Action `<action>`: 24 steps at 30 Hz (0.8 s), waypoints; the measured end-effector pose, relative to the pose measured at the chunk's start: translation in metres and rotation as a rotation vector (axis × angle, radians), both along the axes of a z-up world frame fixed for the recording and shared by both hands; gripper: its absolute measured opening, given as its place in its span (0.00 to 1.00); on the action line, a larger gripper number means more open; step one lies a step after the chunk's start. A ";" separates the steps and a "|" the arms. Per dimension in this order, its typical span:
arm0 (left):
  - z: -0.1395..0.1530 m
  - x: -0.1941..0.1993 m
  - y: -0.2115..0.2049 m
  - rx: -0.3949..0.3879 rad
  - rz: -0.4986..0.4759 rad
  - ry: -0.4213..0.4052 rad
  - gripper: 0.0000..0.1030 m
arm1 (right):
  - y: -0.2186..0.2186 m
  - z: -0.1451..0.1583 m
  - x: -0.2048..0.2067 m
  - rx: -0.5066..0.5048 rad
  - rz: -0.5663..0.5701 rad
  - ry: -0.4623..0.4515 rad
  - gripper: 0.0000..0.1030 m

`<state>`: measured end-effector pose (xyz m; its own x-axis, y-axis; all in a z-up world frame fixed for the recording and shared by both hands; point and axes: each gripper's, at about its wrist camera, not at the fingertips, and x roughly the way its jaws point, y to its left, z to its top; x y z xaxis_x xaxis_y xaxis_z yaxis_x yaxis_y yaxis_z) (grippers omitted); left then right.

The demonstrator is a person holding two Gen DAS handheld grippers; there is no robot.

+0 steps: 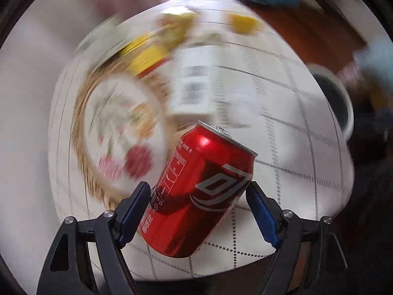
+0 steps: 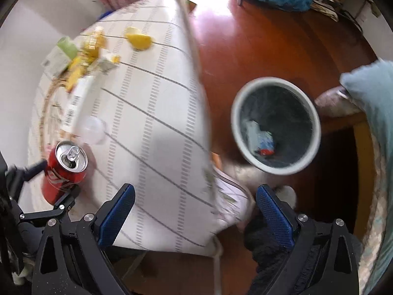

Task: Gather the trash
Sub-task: 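Grasp the red cola can with the left gripper while the right grasps the plastic cup, then carry the can and cup over the bin and release both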

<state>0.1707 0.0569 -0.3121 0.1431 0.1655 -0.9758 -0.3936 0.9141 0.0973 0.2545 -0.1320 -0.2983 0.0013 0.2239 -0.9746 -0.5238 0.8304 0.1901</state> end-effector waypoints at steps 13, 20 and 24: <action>-0.037 -0.027 0.096 -0.118 0.373 -0.038 0.75 | 0.137 -0.035 -0.026 0.039 0.190 0.009 0.84; -0.040 -0.026 0.095 -0.072 0.347 -0.043 0.67 | 0.157 -0.053 -0.031 0.016 0.207 0.013 0.50; -0.028 -0.037 0.089 -0.031 0.348 -0.065 0.67 | 0.154 -0.052 -0.032 0.032 0.201 -0.014 0.43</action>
<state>0.1342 0.1458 -0.3401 0.1453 0.1857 -0.9718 -0.6864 0.7264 0.0362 0.2227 0.0217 -0.3506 -0.0326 0.2518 -0.9672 -0.6813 0.7025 0.2058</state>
